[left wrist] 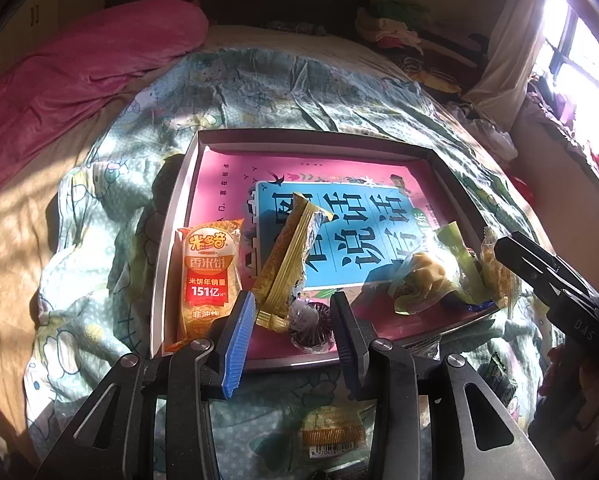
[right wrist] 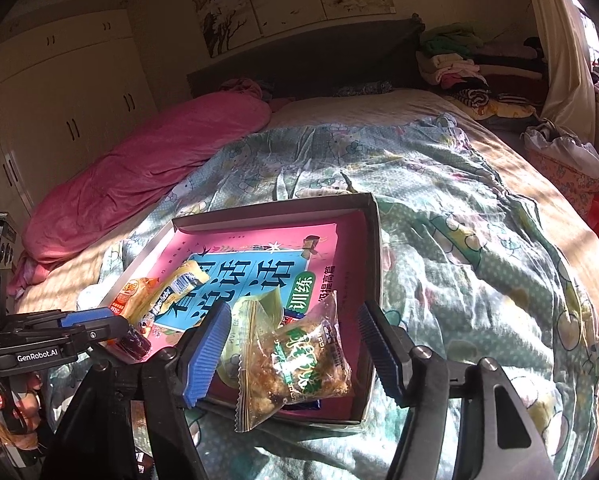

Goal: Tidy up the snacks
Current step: 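Release the bread packet in the tray while the left tool releases the chocolate, then withdraw both open tools from the tray toward the remaining snacks, then grasp the Snickers bar with the left tool while the right tool grasps the black-and-green bag, then carry the Snickers bar toward the tray with the left tool while the right tool carries the black bag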

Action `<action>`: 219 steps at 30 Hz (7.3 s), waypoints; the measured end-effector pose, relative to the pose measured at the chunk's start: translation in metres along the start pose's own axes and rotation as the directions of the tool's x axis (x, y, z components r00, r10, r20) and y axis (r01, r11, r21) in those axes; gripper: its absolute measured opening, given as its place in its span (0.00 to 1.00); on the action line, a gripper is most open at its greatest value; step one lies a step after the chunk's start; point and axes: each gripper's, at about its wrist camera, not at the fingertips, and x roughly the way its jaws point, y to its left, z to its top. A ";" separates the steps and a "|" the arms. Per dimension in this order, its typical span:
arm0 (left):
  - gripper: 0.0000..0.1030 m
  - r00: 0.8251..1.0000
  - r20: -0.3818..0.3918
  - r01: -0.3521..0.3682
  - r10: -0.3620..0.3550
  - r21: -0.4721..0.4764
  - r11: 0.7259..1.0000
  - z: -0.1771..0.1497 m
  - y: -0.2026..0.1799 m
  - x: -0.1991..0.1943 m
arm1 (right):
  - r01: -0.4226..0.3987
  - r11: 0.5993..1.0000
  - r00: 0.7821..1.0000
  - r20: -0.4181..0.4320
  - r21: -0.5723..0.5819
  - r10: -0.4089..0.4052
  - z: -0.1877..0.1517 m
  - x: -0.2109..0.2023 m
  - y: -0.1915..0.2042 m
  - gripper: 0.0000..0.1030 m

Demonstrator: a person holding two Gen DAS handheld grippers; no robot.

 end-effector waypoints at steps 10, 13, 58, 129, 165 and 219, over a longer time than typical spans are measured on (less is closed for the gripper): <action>0.51 1.000 0.026 -0.005 0.005 0.002 1.000 0.001 0.001 -0.012 | -0.004 1.000 0.999 0.032 -0.012 0.004 0.002 -0.010 0.003 0.69; 0.53 1.000 0.031 -0.005 0.005 0.003 1.000 -0.001 0.000 -0.016 | -0.006 1.000 0.999 0.043 -0.019 0.007 0.002 -0.015 0.005 0.69; 0.58 1.000 0.000 -0.007 0.007 0.083 0.996 -0.032 -0.017 -0.045 | 0.028 0.956 1.000 0.021 -0.293 -0.023 -0.029 -0.043 0.068 0.71; 0.58 0.988 -0.157 0.047 -0.005 0.265 0.963 -0.095 -0.049 -0.027 | 0.076 0.991 0.956 -0.275 -0.113 -0.104 -0.080 -0.040 0.041 0.71; 0.56 0.977 -0.191 0.163 -0.096 0.375 0.913 -0.111 -0.051 -0.006 | 0.048 0.986 0.939 -0.329 -0.157 -0.098 -0.086 -0.010 0.039 0.60; 0.46 0.998 0.033 0.049 -0.051 0.069 0.996 -0.023 0.016 -0.042 | -0.048 0.992 0.999 -0.032 -0.114 0.044 -0.034 -0.032 0.044 0.60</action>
